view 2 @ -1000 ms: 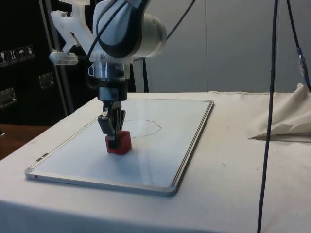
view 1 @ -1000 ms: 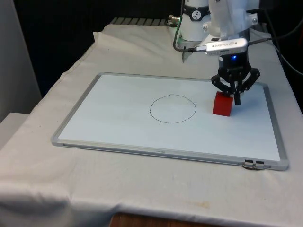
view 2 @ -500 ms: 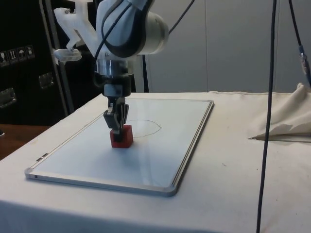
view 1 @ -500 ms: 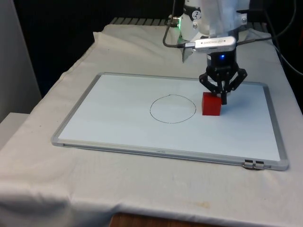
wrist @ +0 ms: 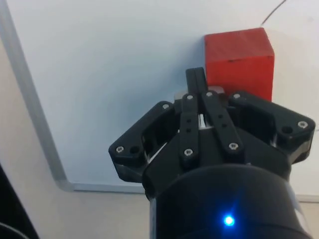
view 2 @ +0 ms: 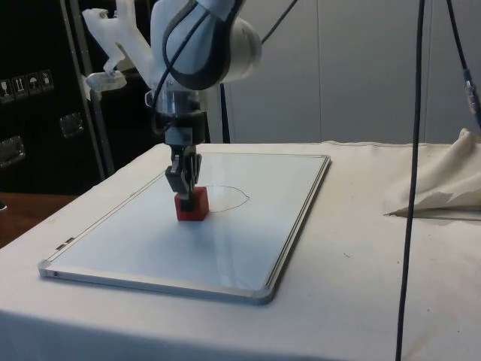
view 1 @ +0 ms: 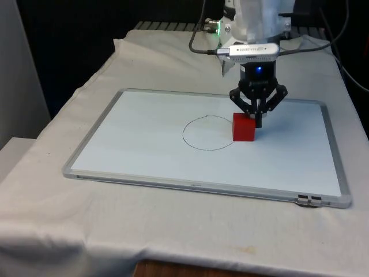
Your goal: Push the cube into the marked area.
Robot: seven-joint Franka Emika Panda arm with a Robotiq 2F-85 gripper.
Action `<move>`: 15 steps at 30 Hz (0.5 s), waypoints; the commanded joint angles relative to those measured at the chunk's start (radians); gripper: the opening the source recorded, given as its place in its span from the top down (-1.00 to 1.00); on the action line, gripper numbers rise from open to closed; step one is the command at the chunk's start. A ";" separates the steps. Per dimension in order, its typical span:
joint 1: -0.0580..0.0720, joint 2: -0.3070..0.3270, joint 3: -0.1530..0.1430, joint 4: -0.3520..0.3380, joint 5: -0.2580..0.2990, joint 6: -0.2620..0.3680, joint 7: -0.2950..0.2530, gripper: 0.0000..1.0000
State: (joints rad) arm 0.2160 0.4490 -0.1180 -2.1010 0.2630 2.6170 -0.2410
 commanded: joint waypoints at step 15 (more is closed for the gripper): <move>0.015 0.032 -0.056 0.041 -0.149 0.009 0.096 0.99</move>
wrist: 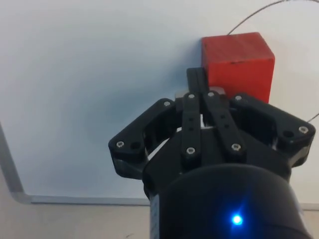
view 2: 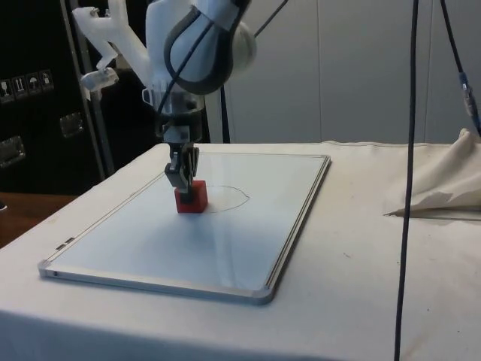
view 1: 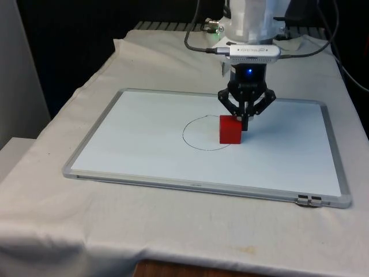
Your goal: Push the cube into the marked area.
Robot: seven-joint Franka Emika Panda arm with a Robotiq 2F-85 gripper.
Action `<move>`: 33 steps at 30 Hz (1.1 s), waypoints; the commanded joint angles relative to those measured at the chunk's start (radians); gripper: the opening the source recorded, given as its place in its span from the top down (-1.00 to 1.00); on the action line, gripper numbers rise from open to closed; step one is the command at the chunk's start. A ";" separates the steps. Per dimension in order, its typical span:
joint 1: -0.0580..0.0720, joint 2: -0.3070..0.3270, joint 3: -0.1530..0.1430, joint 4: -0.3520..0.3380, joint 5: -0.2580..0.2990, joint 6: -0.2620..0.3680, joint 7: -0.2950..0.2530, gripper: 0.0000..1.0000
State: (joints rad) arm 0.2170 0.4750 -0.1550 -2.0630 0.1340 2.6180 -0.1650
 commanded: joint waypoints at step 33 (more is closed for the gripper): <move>0.022 -0.035 -0.045 0.015 -0.271 -0.038 0.266 0.99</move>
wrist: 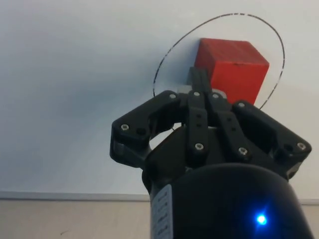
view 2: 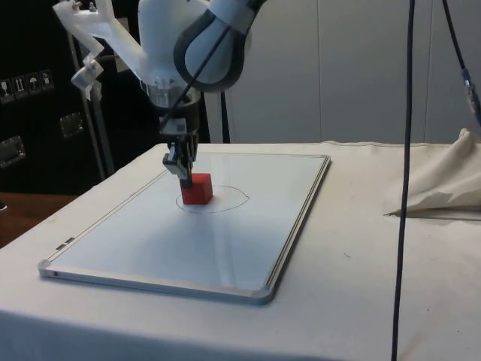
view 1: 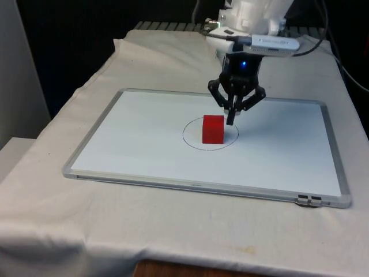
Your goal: Push the cube into the marked area.
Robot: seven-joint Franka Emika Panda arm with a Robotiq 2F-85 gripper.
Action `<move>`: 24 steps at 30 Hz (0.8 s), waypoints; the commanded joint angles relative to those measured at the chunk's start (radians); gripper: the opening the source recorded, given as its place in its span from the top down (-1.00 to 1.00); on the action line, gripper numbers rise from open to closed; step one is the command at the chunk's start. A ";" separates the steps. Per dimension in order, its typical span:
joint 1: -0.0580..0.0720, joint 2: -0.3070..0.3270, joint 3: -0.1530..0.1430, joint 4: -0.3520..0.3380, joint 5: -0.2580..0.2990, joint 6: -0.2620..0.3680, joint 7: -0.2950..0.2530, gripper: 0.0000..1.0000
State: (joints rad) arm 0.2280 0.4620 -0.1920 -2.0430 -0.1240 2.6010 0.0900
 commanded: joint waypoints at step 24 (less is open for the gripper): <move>0.001 -0.159 -0.015 0.047 -0.011 -0.190 -0.053 0.99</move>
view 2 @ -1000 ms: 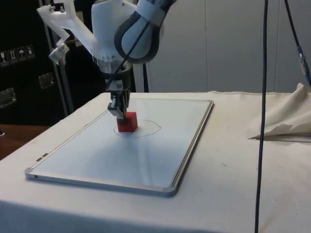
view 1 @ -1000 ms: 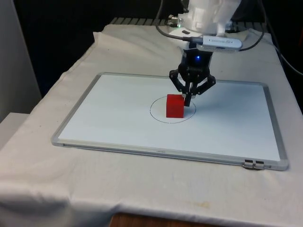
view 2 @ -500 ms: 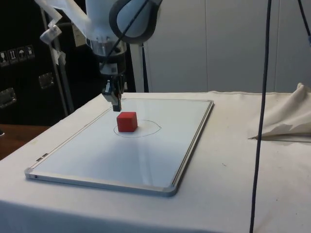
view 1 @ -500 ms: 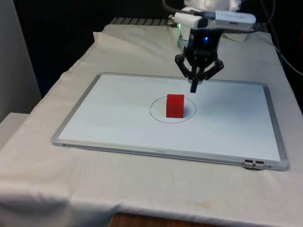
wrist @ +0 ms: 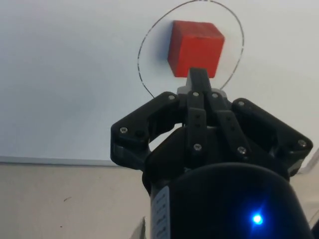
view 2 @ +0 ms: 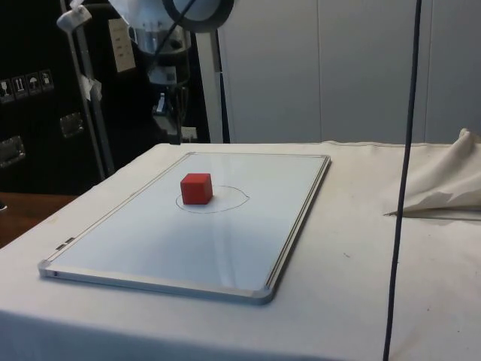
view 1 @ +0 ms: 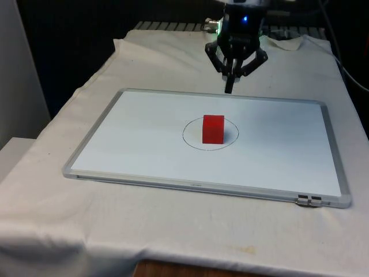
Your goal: Push the cube into the marked area.
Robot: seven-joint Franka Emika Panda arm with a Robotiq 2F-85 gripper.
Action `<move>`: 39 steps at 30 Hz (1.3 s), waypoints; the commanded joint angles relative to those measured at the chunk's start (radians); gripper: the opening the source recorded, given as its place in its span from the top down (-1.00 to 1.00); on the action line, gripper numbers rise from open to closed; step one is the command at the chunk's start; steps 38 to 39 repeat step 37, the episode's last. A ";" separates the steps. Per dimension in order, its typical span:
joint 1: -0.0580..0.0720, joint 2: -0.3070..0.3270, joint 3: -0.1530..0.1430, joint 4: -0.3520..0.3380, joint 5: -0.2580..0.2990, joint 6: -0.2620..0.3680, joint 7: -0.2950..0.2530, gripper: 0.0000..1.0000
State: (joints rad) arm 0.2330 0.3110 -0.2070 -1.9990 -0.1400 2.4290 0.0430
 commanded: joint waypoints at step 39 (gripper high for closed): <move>-0.016 -0.087 -0.016 0.055 0.106 -0.184 0.015 0.99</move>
